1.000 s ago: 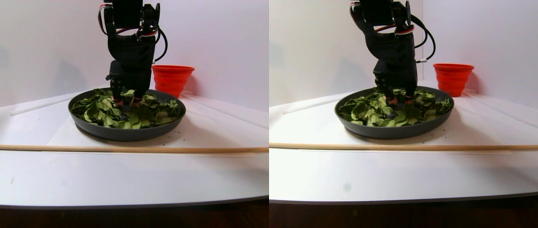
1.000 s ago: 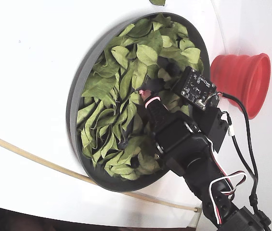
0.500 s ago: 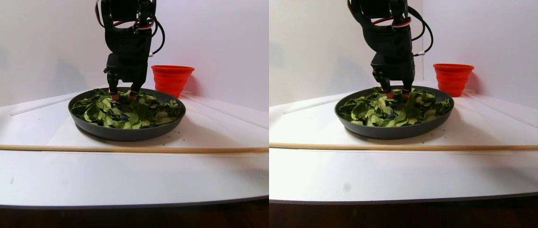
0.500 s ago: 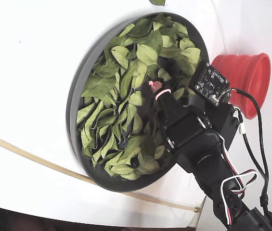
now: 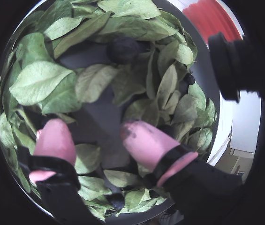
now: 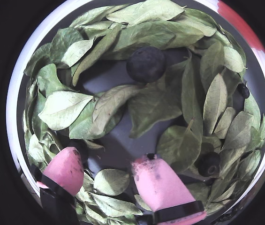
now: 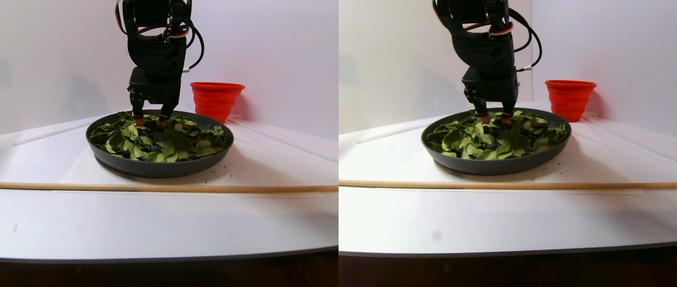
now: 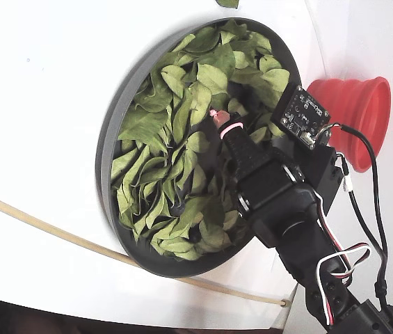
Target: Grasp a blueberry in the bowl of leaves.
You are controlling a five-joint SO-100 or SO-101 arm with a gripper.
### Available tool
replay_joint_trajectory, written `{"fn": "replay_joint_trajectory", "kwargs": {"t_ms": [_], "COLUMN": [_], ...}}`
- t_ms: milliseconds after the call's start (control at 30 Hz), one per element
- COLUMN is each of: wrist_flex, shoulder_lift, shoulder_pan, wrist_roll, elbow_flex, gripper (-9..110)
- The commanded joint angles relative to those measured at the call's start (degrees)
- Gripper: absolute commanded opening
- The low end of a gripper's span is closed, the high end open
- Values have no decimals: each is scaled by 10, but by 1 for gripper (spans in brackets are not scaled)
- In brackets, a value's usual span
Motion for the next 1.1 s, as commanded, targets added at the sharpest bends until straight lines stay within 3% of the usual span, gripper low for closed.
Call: {"fn": "replay_joint_trajectory", "kwargs": {"t_ms": [0,1067], "wrist_flex": [-6,-36], "shoulder_lift": [42,-26], "shoulder_pan": [-5,-26], "wrist_roll": [4,24], "elbow_flex": [-30,-57], "gripper": [21,22]}}
